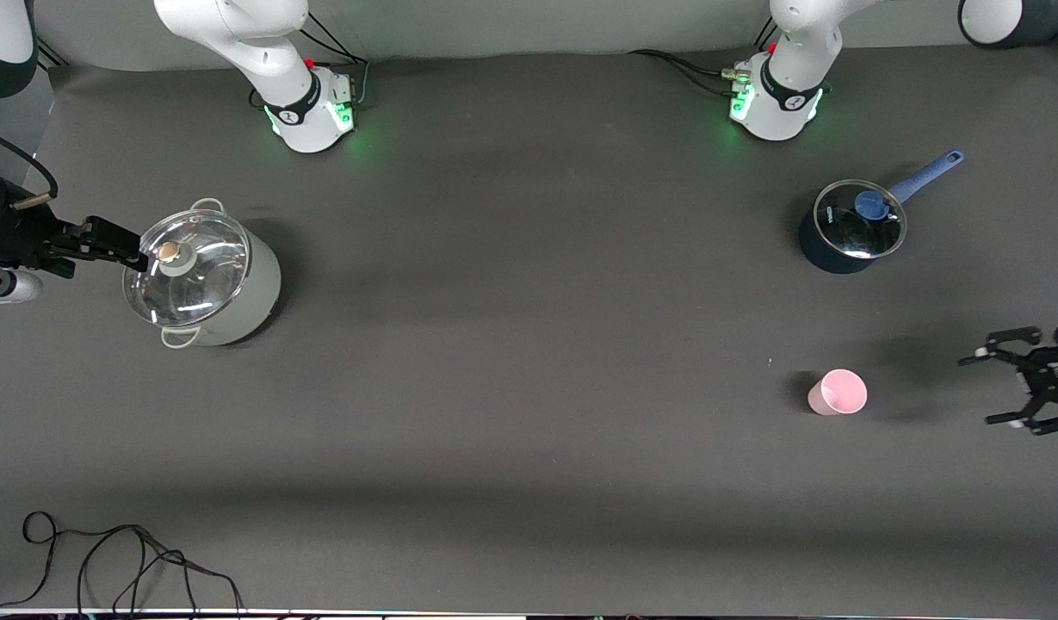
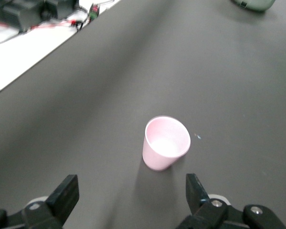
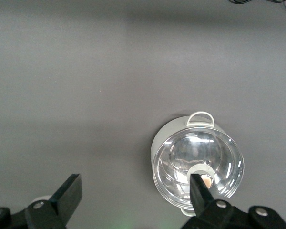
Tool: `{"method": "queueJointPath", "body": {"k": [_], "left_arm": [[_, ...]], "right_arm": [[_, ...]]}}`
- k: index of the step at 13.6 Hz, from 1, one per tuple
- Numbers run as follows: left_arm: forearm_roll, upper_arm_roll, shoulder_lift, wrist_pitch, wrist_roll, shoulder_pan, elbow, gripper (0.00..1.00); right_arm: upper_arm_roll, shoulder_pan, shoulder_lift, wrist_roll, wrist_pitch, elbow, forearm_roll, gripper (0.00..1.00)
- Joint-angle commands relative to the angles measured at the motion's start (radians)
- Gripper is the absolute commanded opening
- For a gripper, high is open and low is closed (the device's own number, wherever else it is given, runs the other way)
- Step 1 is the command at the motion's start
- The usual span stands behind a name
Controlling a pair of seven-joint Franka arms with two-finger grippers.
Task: Transfer pink cup from left to right arm
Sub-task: 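Lower the left gripper around the pink cup and close it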
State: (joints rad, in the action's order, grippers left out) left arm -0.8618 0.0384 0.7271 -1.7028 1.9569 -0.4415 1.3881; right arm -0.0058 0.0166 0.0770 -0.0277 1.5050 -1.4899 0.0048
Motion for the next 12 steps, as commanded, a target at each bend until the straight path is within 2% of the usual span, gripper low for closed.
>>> {"method": "queueJointPath", "body": {"k": [1, 5, 9, 12], "left_arm": [[-0.146, -0.002, 0.061, -0.005, 0.176, 0.001, 0.032, 1.00], [-0.241, -0.002, 0.144, 0.005, 0.328, -0.012, 0.054, 1.00], [-0.327, -0.003, 0.170, 0.015, 0.471, -0.045, 0.138, 1.00], [-0.350, -0.009, 0.198, 0.044, 0.552, -0.068, 0.163, 1.00]], "right_arm": [[-0.003, 0.003, 0.010, 0.003, -0.022, 0.028, 0.000, 1.00], [-0.003, 0.003, 0.010, 0.003, -0.023, 0.030, 0.000, 1.00], [-0.003, 0.003, 0.010, 0.003, -0.023, 0.028, 0.000, 1.00], [-0.003, 0.006, 0.010, 0.003, -0.023, 0.026, 0.000, 1.00]]}}
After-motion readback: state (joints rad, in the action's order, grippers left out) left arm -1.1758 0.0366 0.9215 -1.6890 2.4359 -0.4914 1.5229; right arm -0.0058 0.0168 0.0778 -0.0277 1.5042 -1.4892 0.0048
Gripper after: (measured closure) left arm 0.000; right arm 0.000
